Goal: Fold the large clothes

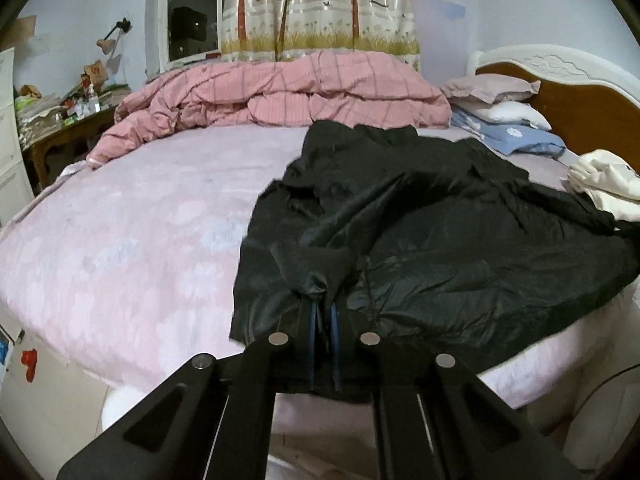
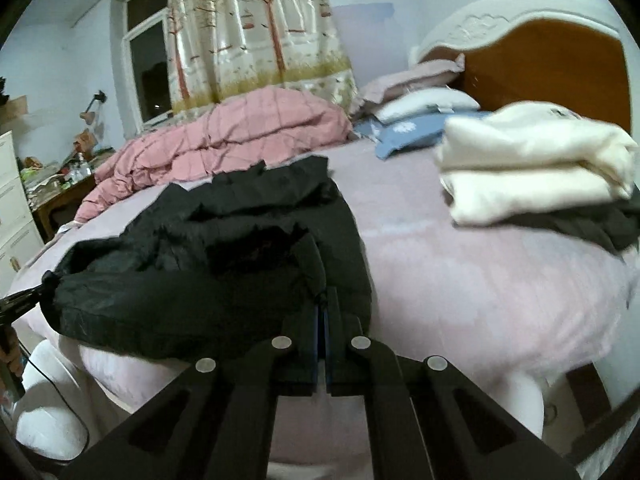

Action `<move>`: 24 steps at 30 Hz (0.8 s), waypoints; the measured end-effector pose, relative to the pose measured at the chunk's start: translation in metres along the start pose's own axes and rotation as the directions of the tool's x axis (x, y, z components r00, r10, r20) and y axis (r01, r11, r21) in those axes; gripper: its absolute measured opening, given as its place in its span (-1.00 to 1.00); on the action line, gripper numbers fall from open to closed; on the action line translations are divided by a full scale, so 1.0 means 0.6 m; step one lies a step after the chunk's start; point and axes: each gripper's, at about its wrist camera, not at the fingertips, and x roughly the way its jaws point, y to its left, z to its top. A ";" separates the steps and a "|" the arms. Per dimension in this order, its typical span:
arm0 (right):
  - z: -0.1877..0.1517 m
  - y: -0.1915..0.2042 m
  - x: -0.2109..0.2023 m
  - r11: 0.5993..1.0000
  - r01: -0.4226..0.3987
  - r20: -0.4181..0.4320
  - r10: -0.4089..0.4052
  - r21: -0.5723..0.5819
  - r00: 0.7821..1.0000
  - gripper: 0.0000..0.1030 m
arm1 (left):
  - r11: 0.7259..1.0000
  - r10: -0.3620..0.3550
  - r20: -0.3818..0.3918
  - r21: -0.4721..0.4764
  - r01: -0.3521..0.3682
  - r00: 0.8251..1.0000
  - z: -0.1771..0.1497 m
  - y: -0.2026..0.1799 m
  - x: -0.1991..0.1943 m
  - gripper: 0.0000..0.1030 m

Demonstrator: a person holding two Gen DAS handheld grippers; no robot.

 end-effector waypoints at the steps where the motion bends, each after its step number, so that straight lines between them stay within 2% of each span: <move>1: -0.001 -0.003 -0.003 1.000 0.001 -0.007 -0.001 0.009 1.000 -0.98 | 1.000 0.006 -0.013 0.006 -0.006 1.000 -0.006 -0.001 -0.002 -0.88; 6: -0.006 -0.017 -0.006 0.998 0.017 -0.047 -0.014 0.058 0.999 -0.98 | 1.000 0.019 -0.008 0.004 -0.019 1.000 -0.008 -0.005 0.002 -0.69; 7: -0.005 -0.018 -0.003 0.998 0.011 -0.053 -0.008 0.060 0.999 -0.97 | 1.000 0.018 0.004 -0.009 -0.018 1.000 -0.001 -0.004 0.003 -0.49; 8: -0.002 -0.020 0.001 0.998 0.003 -0.061 0.001 0.064 0.998 -0.91 | 1.000 0.013 0.020 -0.024 -0.013 1.000 0.007 -0.002 0.004 -0.11; 9: 0.001 -0.023 0.006 0.997 -0.002 -0.070 0.007 0.073 0.998 -0.72 | 0.999 0.009 0.043 -0.040 -0.007 0.999 0.018 0.000 0.005 0.12; 10: 0.005 -0.025 0.011 0.996 -0.008 -0.074 0.014 0.083 0.997 -0.34 | 0.999 0.012 0.064 -0.054 -0.009 0.998 0.027 0.002 0.008 0.41; 11: 0.009 -0.030 0.016 0.995 -0.008 -0.066 0.015 0.104 0.998 -0.07 | 0.998 0.014 0.079 -0.066 -0.008 0.997 0.034 0.005 0.011 0.43; 12: 0.012 -0.032 0.018 0.993 -0.010 -0.051 0.016 0.120 0.999 0.27 | 0.997 0.001 0.083 -0.080 0.006 0.997 0.044 0.009 0.021 0.43; 15: 0.025 -0.036 0.041 0.985 -0.091 -0.070 0.102 0.143 0.992 0.24 | 0.990 -0.063 0.041 -0.122 0.067 0.997 0.061 0.020 0.058 0.40; 16: 0.026 -0.034 0.051 0.983 -0.118 -0.094 0.132 0.142 0.987 0.07 | 0.988 -0.082 0.033 -0.131 0.085 0.996 0.063 0.021 0.068 0.10; 17: 0.025 -0.028 0.064 0.984 -0.122 -0.132 0.138 0.128 0.982 -0.13 | 0.986 -0.100 0.024 -0.132 0.102 0.995 0.062 0.021 0.073 -0.60; 18: 0.021 -0.021 0.071 0.990 -0.101 -0.148 0.116 0.103 0.982 -0.76 | 0.984 -0.124 0.009 -0.126 0.124 0.992 0.061 0.019 0.079 -0.87; 19: 0.018 -0.012 0.072 0.995 -0.072 -0.148 0.082 0.068 0.986 -0.95 | 0.984 -0.126 0.022 -0.122 0.128 0.992 0.060 0.015 0.073 -0.88; 21: 0.014 0.006 0.046 0.998 -0.069 -0.064 0.068 -0.005 0.996 -0.96 | 0.988 -0.083 0.122 -0.122 0.098 0.989 0.056 0.012 0.033 -0.88; 23: 0.018 0.020 0.009 0.994 -0.089 0.015 0.090 -0.057 0.996 -0.96 | 0.989 -0.044 0.240 -0.124 0.076 0.970 0.051 0.014 -0.019 -0.88; 24: 0.023 0.029 -0.009 0.994 -0.053 0.049 0.058 -0.099 0.997 -0.96 | 0.989 -0.039 0.270 -0.124 0.074 0.962 0.049 0.016 -0.037 -0.88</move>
